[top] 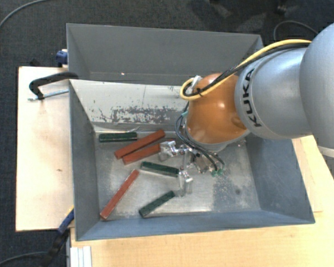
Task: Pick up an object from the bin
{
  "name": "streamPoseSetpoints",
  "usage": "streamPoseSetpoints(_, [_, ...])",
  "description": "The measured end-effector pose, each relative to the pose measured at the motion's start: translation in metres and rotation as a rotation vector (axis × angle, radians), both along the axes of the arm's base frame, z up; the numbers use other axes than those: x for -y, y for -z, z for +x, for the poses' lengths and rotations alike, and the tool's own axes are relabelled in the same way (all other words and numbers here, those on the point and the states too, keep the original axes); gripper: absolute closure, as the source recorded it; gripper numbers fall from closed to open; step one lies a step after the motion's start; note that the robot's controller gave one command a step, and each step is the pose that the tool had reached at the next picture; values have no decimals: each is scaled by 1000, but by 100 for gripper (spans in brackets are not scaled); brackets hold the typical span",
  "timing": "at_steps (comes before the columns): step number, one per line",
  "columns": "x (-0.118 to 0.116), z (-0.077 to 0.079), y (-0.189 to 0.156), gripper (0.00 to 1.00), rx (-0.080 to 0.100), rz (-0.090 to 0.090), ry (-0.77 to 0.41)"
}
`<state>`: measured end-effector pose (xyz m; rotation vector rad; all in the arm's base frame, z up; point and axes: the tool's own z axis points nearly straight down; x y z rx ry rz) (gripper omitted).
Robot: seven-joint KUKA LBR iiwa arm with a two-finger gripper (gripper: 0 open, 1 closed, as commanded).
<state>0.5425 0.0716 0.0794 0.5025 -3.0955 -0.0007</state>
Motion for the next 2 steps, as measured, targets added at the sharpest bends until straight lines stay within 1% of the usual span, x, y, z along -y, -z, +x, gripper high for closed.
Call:
streamPoseSetpoints(1, [-2, 2, -5, 100, 8, 2, 0])
streamPoseSetpoints(2, [33, -3, -124, 100, 19, 2, 94])
